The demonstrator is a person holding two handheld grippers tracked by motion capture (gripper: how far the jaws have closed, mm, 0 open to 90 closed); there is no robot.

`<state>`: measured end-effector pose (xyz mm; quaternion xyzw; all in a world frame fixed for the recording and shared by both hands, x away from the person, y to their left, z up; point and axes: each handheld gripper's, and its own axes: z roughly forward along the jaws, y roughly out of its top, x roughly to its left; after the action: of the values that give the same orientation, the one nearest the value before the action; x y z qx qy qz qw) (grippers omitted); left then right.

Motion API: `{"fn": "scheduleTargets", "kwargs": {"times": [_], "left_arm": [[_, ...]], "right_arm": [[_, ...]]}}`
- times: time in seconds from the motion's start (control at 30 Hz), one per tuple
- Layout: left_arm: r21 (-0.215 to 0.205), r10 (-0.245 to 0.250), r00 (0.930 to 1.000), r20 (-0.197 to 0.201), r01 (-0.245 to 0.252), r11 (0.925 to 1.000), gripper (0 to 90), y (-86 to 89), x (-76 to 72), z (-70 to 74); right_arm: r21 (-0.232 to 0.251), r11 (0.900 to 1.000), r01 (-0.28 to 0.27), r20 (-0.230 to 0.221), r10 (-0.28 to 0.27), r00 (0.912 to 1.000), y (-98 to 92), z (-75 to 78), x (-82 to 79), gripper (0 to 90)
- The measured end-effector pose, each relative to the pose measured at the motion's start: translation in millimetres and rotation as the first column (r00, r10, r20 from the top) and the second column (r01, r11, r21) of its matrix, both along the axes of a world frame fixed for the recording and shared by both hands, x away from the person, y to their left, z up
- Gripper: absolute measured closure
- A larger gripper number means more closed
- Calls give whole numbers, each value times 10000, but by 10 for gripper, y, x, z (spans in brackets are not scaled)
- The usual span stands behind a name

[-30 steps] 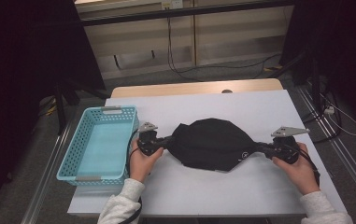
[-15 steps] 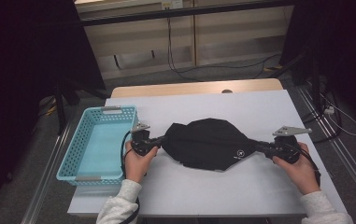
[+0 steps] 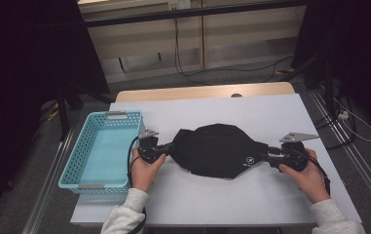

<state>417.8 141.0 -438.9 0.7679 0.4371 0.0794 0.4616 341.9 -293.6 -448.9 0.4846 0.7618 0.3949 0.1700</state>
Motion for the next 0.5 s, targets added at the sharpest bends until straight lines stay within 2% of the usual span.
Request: {"fn": "scheduleTargets", "kwargs": {"times": [0.13,0.2,0.23,0.27,0.3,0.37,0.5], "left_arm": [[45,29,10000,33,-29,10000,867,-10,-3,0],[31,18,10000,38,-18,10000,868,-12,-4,0],[33,30,10000,46,-30,10000,867,-11,-4,-1],[43,48,10000,55,-48,10000,867,-8,-5,-2],[60,39,10000,40,-39,10000,867,-6,-4,-2],[43,45,10000,46,-45,10000,867,3,-5,1],[-60,92,9999,73,-92,9999,867,5,-18,20]], "right_arm": [[148,9999,-20,-91,21,10000,41,-30,41,529],[281,9996,-64,-160,69,9998,59,-47,60,571],[179,9998,-117,-255,121,9996,75,-58,67,590],[103,9998,-160,-271,163,9995,85,-64,69,627],[19,9997,-234,-239,234,9994,94,-65,67,705],[104,9995,-296,-101,297,9995,93,-42,59,786],[362,9989,-310,200,303,9993,77,31,39,848]]}}
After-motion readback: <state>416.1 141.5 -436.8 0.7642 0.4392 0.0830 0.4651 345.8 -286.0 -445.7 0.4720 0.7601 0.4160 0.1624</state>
